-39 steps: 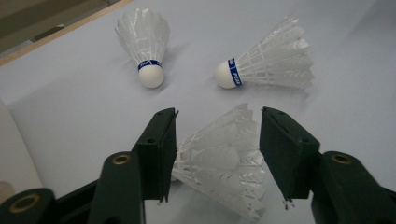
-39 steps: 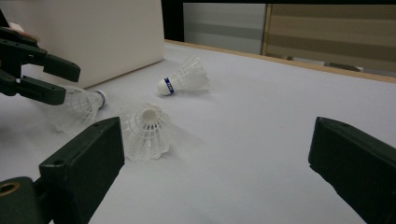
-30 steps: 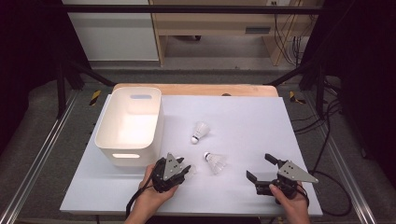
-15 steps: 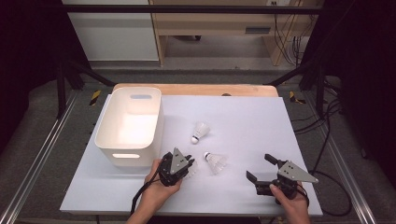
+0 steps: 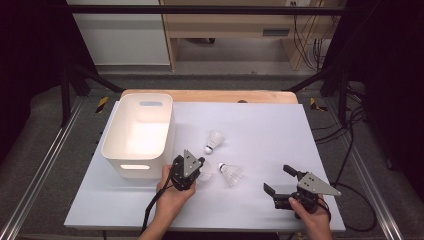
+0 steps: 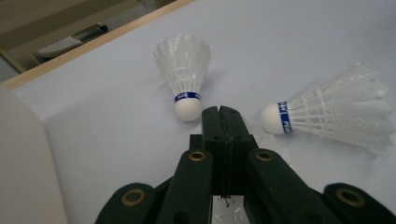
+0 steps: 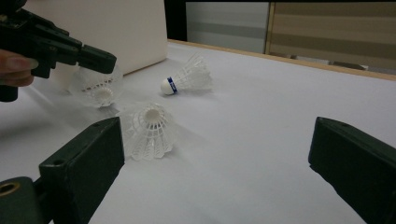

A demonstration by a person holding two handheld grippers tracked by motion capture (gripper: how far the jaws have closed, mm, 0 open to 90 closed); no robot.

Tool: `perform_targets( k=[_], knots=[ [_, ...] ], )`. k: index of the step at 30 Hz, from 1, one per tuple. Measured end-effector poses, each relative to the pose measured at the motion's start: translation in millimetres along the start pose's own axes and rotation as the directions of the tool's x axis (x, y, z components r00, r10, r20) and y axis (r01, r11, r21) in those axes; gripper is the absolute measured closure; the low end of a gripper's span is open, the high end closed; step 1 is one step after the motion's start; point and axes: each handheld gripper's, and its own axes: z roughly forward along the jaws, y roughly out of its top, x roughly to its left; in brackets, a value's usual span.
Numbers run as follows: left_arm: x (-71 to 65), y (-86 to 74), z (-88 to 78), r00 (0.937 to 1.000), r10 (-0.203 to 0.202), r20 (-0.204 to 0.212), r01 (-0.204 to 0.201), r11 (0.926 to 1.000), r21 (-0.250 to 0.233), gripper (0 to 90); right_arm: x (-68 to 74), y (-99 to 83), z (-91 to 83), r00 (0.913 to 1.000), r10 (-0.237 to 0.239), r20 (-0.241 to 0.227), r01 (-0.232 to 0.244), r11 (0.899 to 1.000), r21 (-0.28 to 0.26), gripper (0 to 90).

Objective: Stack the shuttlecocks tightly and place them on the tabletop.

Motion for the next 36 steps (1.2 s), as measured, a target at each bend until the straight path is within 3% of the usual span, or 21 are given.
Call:
perform_targets(
  k=[9, 11, 17, 23, 30, 36],
  knots=[
    [1.5, 14.6, 10.1, 0.9992, -0.002, -0.039, 0.001, 0.9996, -0.027, 90.0, -0.2, 0.2, -1.2, 1.0000, 0.008, 0.003, -0.008, 1.000, -0.004, 4.0],
    [4.0, 20.8, 12.1, 0.9957, 0.020, -0.091, -0.022, 0.9994, -0.027, 90.0, -0.8, 0.0, -1.2, 1.0000, 0.004, 0.003, -0.004, 1.000, -0.006, 4.0],
    [10.8, 23.4, 14.6, 0.9847, 0.045, -0.169, -0.046, 0.9990, -0.002, 90.0, -0.3, 0.2, -0.8, 1.0000, 0.004, -0.001, -0.004, 1.000, -0.005, 4.0],
    [10.4, 16.7, 22.4, 0.9842, 0.046, -0.171, -0.040, 0.9986, 0.034, 89.9, 0.2, 0.0, 0.0, 1.0000, 0.005, -0.004, -0.005, 1.000, -0.001, 4.0],
    [10.0, 14.0, 25.2, 0.9788, 0.073, -0.191, -0.065, 0.9968, 0.047, 89.9, -0.3, -0.7, 0.4, 0.9999, 0.009, -0.006, -0.009, 1.000, -0.002, 4.0],
    [12.6, 11.0, 28.1, 0.9788, 0.060, -0.196, -0.050, 0.9972, 0.055, 89.9, 0.1, -1.0, 1.2, 1.0000, 0.005, -0.006, -0.005, 1.000, 0.001, 4.0]
  ],
)
